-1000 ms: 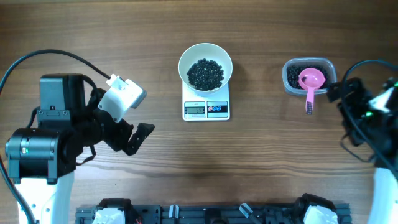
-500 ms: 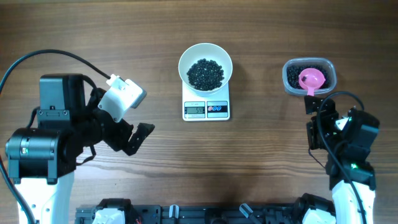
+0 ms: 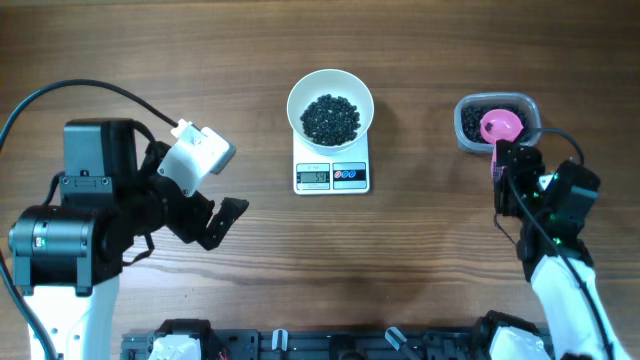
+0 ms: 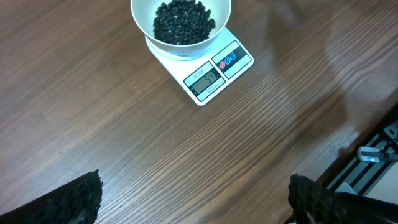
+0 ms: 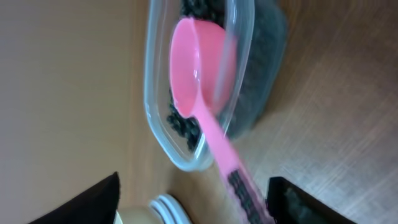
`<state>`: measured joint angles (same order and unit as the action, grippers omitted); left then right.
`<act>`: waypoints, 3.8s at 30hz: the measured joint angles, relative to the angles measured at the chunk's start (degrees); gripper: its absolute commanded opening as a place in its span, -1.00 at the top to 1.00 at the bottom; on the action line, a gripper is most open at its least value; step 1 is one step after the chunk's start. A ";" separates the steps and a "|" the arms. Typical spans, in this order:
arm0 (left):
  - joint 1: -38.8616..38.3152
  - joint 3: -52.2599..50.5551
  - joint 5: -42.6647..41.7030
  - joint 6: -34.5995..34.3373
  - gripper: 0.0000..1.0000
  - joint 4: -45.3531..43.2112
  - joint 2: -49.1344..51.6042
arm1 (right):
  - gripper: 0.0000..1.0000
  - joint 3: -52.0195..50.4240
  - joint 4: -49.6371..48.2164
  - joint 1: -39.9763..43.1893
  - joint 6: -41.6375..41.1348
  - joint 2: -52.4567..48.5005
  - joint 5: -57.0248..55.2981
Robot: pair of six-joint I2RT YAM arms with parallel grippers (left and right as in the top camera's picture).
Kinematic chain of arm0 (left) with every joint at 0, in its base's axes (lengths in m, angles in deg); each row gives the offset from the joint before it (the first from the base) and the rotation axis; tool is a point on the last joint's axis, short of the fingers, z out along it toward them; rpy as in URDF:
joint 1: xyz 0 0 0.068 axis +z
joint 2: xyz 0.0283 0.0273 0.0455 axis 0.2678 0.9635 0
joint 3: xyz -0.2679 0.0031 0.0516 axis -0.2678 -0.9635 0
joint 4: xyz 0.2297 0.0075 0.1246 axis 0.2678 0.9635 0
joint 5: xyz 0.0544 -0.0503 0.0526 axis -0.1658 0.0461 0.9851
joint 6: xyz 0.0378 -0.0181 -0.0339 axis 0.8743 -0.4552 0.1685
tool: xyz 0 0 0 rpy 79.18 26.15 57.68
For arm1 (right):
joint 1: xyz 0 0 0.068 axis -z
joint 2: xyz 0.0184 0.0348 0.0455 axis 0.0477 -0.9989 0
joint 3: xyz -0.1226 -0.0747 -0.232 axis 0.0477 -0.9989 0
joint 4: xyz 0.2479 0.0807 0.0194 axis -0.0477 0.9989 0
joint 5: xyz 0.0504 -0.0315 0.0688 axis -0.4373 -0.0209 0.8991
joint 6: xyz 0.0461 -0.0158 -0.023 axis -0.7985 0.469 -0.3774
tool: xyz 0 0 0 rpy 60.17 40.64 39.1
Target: Scoop item into bowl and weigh 150g on scale
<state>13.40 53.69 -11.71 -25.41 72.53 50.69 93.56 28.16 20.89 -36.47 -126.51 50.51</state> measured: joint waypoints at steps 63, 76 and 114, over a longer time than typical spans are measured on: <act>0.00 0.00 -0.02 0.00 -1.00 0.02 0.00 | 0.91 0.02 -11.65 -0.11 -7.98 -8.98 4.26; 0.00 0.00 -0.02 0.00 -1.00 0.02 0.00 | 0.91 0.02 -7.67 -0.11 -10.40 -0.55 4.33; 0.00 0.00 -0.02 0.00 -1.00 0.04 0.00 | 0.91 16.65 -11.85 -0.09 8.61 4.07 10.03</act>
<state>13.40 53.69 -11.73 -25.41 72.57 50.69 110.21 16.32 20.80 -27.85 -122.45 60.54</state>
